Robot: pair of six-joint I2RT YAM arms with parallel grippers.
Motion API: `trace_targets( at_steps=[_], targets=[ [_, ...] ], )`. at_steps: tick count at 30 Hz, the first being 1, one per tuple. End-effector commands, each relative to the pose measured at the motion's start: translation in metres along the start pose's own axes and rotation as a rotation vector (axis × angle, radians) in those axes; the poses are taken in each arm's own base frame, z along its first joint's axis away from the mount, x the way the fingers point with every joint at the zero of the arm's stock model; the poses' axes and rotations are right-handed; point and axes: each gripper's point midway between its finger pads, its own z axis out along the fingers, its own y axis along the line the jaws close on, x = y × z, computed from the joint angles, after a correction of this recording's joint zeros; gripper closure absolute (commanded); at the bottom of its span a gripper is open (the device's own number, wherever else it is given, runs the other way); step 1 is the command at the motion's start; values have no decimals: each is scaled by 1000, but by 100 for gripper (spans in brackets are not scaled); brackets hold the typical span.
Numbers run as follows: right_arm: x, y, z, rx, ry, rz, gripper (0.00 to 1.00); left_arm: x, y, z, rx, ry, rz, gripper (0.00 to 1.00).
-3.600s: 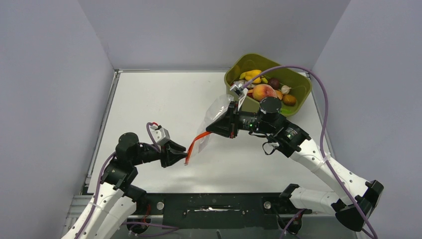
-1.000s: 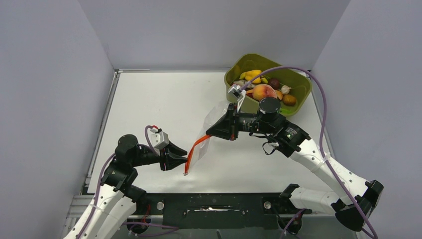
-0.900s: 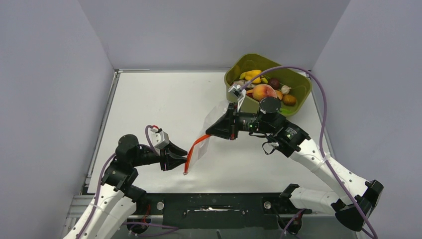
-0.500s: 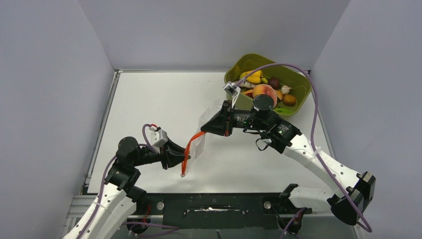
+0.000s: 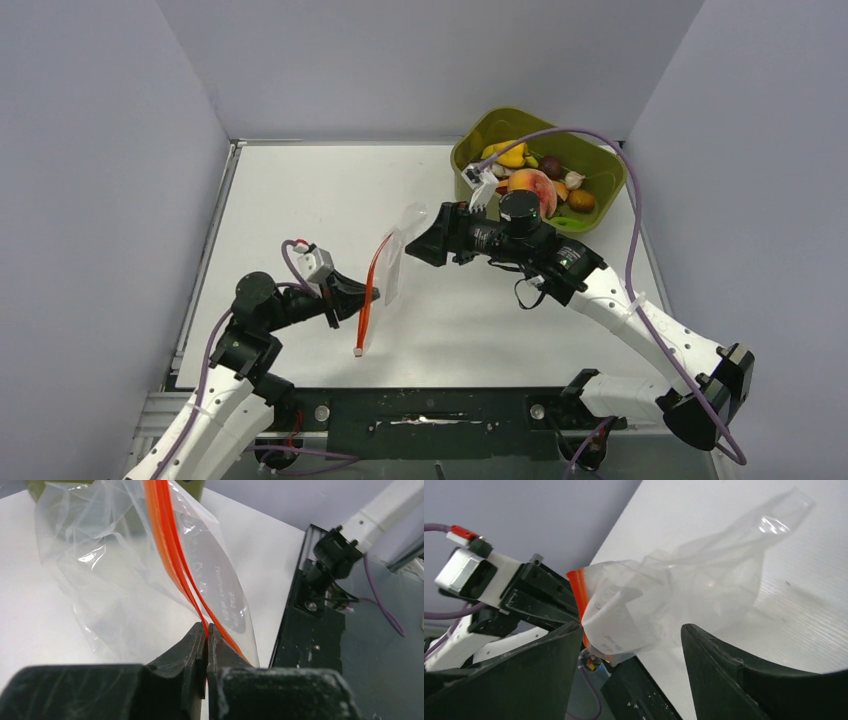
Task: Place the food in the zip-top bag and seal the zipper
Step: Open the zipper of the food storage bag.
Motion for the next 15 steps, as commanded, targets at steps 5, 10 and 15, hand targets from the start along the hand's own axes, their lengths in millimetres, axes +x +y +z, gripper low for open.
trace_targets(
  at_steps=[5, 10, 15],
  targets=[
    [-12, -32, -9, 267, -94, 158, 22, -33, 55, 2, -326, 21, -58, 100],
    [-3, -24, 11, 280, -70, 162, 23, -29, 75, 6, -415, 50, -148, 100],
    [1, -3, 28, 269, -70, 134, 24, -48, 84, 13, -471, -11, -254, 100]
  ],
)
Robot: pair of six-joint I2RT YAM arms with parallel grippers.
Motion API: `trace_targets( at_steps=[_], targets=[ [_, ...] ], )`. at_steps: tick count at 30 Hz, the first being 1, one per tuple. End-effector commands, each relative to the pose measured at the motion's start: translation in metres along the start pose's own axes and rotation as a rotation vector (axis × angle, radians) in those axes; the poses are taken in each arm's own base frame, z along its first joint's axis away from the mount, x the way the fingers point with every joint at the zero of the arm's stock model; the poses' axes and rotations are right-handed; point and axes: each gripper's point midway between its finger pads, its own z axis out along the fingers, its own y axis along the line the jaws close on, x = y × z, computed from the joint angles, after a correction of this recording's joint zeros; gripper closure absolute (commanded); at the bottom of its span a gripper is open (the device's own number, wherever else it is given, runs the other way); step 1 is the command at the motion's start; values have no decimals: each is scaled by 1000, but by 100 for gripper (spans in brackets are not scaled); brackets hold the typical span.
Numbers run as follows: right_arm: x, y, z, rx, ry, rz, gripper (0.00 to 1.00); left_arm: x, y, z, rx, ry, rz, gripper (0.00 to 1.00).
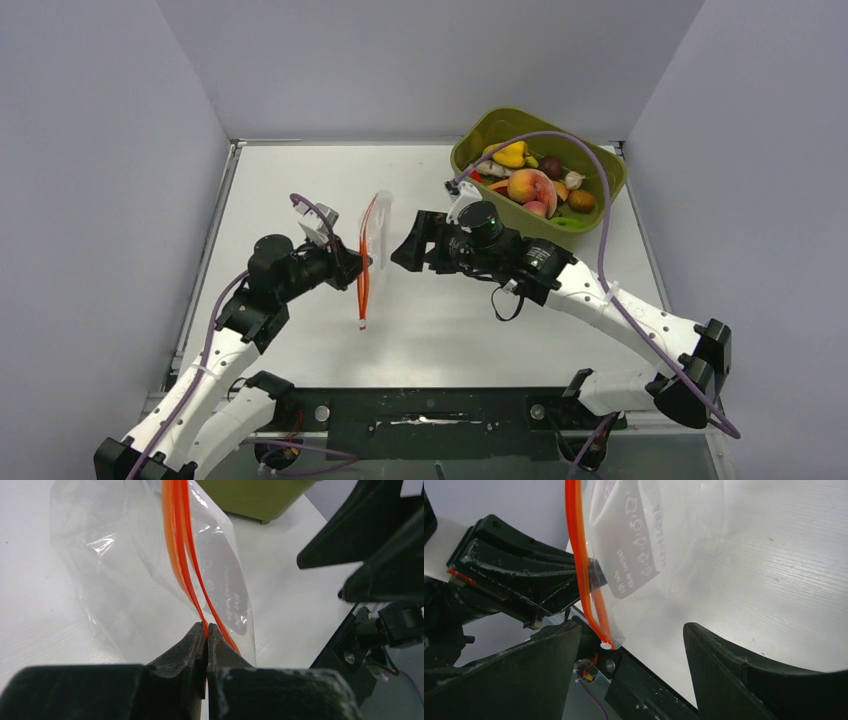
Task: Place the food in the zip-top bag and seal the zipper
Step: Open the zipper of the food storage bag.
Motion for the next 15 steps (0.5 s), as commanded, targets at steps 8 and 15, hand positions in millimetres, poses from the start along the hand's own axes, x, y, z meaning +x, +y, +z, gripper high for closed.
trace_targets(
  at_steps=[8, 15],
  targets=[
    [-7, 51, 23, -34, -54, -70, 17, -51, -10, 1, -27, -165, -179, 100],
    [-1, 49, 44, -12, -24, -104, 12, -58, -16, -2, -17, -174, -219, 100]
  ],
)
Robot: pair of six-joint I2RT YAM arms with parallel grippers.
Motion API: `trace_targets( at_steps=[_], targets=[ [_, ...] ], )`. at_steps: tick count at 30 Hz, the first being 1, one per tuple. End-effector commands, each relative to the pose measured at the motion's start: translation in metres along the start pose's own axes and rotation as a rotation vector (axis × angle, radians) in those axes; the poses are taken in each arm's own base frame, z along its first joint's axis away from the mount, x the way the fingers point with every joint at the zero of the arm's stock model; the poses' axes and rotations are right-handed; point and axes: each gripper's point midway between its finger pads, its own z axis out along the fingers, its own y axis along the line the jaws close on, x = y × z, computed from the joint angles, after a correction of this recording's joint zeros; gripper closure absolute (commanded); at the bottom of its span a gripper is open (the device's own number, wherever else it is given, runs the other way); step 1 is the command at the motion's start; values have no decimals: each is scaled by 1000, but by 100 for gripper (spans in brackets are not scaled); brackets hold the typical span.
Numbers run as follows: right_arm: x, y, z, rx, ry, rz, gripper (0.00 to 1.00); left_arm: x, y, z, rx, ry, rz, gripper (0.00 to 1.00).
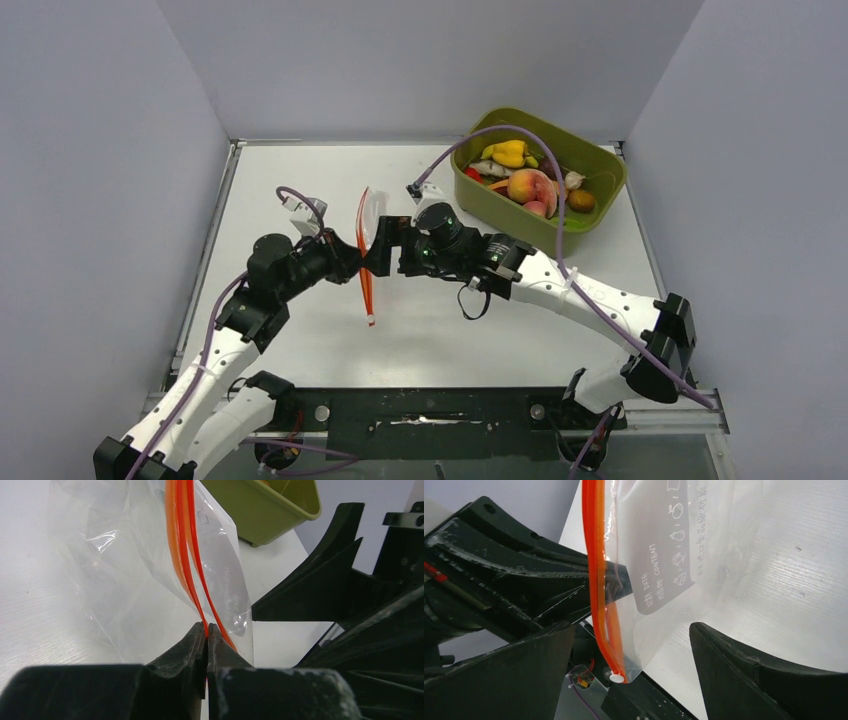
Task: Place the food in the zip-top bag and seal the zipper
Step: Open the zipper of the food storage bag.
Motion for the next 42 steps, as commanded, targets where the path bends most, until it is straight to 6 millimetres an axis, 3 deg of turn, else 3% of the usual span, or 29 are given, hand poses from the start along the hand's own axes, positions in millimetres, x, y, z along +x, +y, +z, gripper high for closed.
trace_targets(
  at_steps=[1, 7, 12, 18, 25, 28, 30, 33, 36, 39, 42],
  targets=[
    [-21, 16, 5, -21, -64, -34, 12, -41, -30, -6, 73, -116, 0, 100],
    [-10, 4, 16, 30, -24, -69, 17, -36, -27, -5, 54, -98, -38, 100],
    [-11, -29, 12, 179, -45, -103, 41, -35, -21, -4, 20, -80, -40, 100],
    [-15, -66, 3, 298, -108, -92, 61, -33, -15, -3, -29, -32, 6, 100],
    [-14, -100, 7, 377, -100, -69, 78, -27, -17, -3, -16, 20, 24, 100],
    [-21, -101, 7, 358, -122, -53, 84, -22, -14, 0, -23, 42, 10, 100],
    [-28, -91, 9, 300, -140, -53, 83, -17, -8, 5, -39, 60, 7, 100],
    [-32, -53, 13, 126, -110, -69, 71, -11, -3, 13, -51, 103, 17, 100],
    [-40, -28, 14, 85, -121, -85, 54, -13, -6, 19, -36, 122, 14, 100],
    [-45, -36, 24, 154, -134, -94, 39, -16, -8, 23, -27, 113, 0, 100],
    [-47, -55, 32, 257, -117, -154, 33, -17, -7, 25, -33, 117, -14, 100]
  ],
)
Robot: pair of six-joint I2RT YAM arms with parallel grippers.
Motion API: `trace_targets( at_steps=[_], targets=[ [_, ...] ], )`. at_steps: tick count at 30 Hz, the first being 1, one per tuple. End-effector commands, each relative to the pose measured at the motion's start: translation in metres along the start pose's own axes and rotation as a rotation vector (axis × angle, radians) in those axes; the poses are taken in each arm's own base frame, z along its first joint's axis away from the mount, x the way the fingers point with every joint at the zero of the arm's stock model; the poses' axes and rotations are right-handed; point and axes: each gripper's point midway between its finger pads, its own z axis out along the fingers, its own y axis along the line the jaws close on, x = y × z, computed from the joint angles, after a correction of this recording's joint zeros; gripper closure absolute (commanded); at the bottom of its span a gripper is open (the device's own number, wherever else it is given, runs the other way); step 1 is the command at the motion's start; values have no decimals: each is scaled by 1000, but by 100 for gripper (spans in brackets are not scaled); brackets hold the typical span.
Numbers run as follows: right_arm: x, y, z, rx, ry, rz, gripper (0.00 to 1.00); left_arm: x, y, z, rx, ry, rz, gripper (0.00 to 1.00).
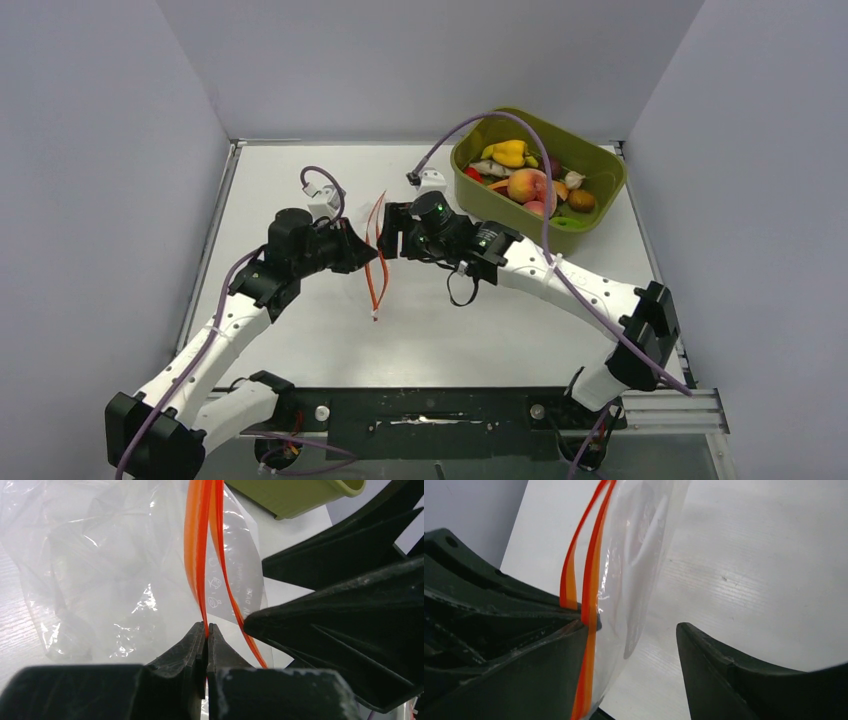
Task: Place the food in the zip-top bag and seal the zipper
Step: Open the zipper of the food storage bag.
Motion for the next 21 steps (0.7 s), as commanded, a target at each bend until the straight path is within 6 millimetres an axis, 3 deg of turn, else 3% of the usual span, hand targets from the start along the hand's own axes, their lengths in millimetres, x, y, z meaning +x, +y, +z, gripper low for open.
trace_targets(
  at_steps=[1, 4, 11, 16, 21],
  targets=[
    [-26, -5, 10, 90, -65, -85, 33, -28, -25, -5, 67, -64, 23, 100],
    [-32, -9, 13, 143, -79, -128, 32, -25, -26, -6, 75, -53, 8, 100],
    [-33, 7, 15, 112, -82, -147, 26, -21, -18, -9, 31, -42, 17, 100],
    [-20, 33, 9, -47, -39, -82, 28, -12, -8, -9, -5, -38, 3, 100],
    [1, 27, -11, -25, 1, -35, 20, -13, 0, -8, -45, -65, -65, 100]
  ],
)
